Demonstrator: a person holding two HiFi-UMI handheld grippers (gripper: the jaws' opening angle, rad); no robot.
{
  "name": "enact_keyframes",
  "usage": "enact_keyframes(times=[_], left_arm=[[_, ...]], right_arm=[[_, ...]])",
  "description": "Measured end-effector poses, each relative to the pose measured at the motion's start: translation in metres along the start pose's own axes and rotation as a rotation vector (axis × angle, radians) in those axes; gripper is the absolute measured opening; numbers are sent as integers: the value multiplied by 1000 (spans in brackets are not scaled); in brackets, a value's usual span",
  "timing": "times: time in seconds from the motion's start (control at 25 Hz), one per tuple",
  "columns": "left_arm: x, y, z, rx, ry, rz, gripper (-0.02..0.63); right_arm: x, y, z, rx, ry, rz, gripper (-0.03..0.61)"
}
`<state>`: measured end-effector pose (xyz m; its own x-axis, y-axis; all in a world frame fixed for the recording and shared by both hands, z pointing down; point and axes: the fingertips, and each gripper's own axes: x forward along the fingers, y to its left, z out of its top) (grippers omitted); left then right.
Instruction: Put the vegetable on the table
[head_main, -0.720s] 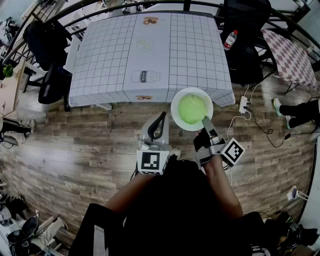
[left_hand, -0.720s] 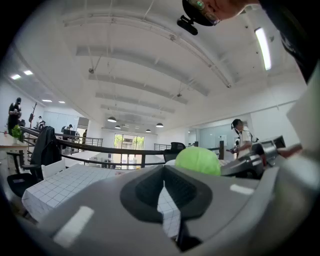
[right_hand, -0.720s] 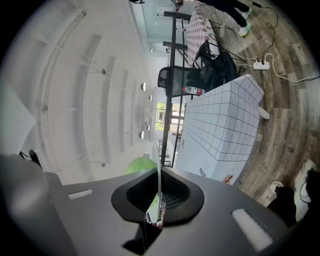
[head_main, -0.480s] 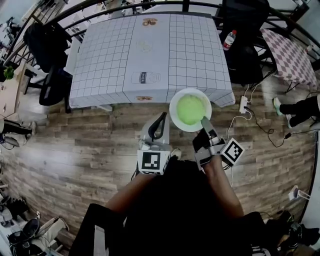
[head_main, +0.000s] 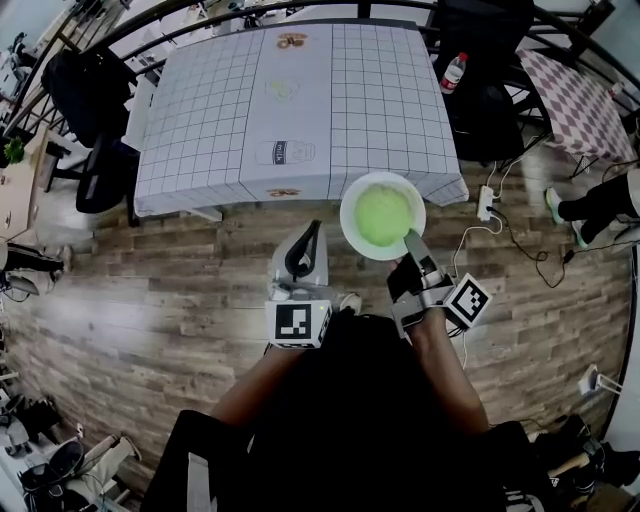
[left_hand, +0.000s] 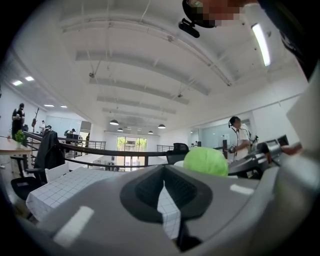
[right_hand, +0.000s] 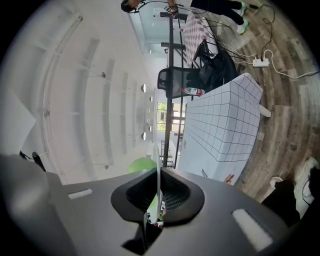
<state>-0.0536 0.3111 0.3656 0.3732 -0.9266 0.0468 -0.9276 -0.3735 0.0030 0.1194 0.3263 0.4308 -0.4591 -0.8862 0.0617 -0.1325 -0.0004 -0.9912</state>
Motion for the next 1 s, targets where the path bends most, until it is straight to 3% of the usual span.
enact_keyframes(times=[0.2,0.4,0.84,1.0], left_arm=[[11,14,-10,-5,27,27,8],[58,38,-6,-6,36,31,8],[156,46,-4,-23,63,-82,8],[195,72,-4,-41,74,-110,8]], right_arm=[[7,-6,10,-14,-2,-12,11],[51,-2,31,-17,3,-15,9],[118,-9,65,-8,-22,-63,9],[162,-10,75,-29,-43,-60,9]])
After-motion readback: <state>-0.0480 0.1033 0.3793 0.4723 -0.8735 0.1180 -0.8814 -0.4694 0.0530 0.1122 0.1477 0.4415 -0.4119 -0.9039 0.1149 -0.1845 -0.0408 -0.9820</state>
